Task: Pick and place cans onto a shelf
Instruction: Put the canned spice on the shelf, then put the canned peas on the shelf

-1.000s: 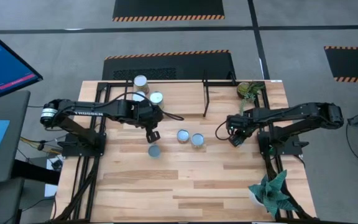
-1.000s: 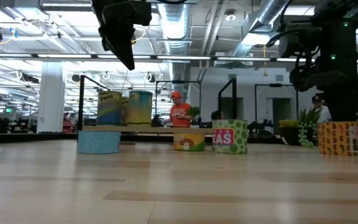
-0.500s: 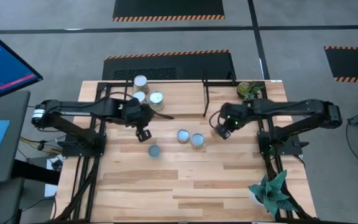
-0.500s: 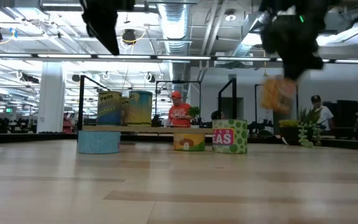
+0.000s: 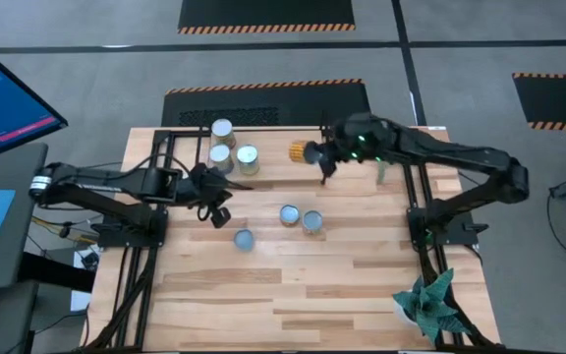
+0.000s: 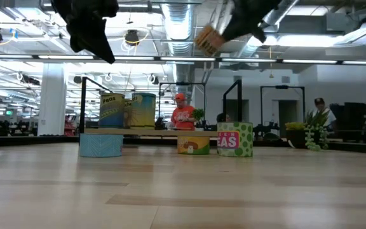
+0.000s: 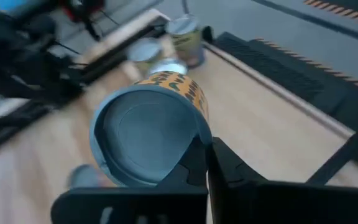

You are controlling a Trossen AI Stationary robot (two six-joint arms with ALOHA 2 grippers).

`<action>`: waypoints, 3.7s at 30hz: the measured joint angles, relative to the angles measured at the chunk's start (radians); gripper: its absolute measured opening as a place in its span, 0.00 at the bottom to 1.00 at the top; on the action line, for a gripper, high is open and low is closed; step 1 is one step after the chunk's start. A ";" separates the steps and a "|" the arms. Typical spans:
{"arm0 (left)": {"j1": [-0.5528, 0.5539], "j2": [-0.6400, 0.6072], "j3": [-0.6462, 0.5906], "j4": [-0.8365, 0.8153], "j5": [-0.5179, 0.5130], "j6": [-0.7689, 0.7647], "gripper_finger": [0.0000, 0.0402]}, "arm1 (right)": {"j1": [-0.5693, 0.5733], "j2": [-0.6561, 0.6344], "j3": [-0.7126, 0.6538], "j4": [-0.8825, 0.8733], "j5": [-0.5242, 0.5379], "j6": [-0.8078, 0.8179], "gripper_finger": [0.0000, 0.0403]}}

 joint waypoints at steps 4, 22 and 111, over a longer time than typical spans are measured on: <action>0.000 -0.012 -0.033 0.046 0.001 -0.013 0.00 | -0.077 0.138 0.091 0.025 -0.029 -0.070 0.01; 0.000 -0.012 -0.033 0.054 -0.021 0.009 0.00 | -0.226 0.801 0.813 -0.416 -0.194 -0.266 0.01; 0.000 -0.011 -0.031 0.028 -0.002 0.041 0.00 | 0.150 0.811 1.054 -1.063 -0.183 -0.377 0.31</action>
